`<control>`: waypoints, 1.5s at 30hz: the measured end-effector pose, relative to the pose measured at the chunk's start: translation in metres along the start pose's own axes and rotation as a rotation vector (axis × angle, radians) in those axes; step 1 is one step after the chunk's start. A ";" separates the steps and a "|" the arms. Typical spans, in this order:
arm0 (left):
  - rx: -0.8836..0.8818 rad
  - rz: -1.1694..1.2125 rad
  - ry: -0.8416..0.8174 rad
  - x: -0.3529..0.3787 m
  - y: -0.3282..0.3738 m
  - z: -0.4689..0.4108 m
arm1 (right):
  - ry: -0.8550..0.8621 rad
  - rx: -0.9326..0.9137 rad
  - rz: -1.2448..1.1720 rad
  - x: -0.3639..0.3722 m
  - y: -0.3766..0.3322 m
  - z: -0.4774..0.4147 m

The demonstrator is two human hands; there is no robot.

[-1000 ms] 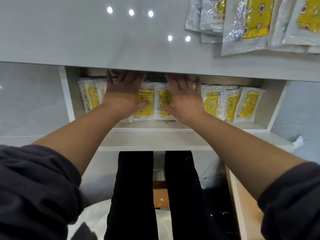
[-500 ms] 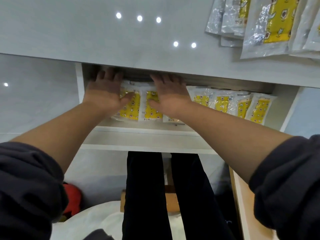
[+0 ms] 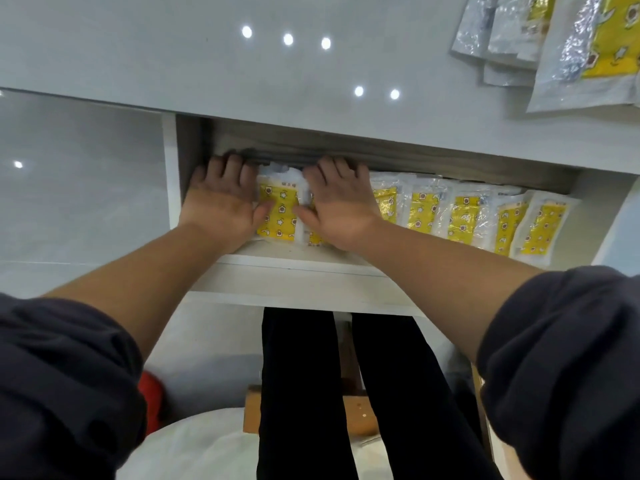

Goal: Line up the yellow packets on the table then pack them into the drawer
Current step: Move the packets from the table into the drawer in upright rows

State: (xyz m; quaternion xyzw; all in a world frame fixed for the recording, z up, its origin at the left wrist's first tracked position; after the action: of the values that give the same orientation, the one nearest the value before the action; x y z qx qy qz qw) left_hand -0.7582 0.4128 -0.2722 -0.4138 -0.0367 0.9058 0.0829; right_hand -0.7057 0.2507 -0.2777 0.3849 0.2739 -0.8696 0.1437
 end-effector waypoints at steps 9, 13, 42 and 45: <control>0.056 0.066 0.135 -0.026 0.012 -0.008 | 0.048 0.135 -0.149 -0.029 0.024 0.008; 0.155 0.015 0.158 -0.036 0.046 -0.023 | 0.076 0.258 -0.096 -0.032 0.077 0.026; 0.230 0.041 0.198 -0.076 0.171 -0.056 | 0.172 0.368 -0.144 -0.024 0.170 0.078; 0.228 -0.012 0.179 -0.066 0.180 -0.053 | 0.132 0.304 -0.088 -0.011 0.163 0.074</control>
State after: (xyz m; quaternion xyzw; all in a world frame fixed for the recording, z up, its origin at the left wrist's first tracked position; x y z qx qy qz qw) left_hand -0.6974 0.2234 -0.2819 -0.4807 0.0713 0.8631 0.1378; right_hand -0.6671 0.0757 -0.2886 0.4458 0.1648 -0.8794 0.0272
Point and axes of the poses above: each hand's wrist, its own z-axis away from the middle knuckle, its own x-axis out of the palm, y = z × x, the point moved 4 cm from there along -z, towards the middle knuckle, and after that the axes turned 12 degrees about -z, right-handed, at the moved point
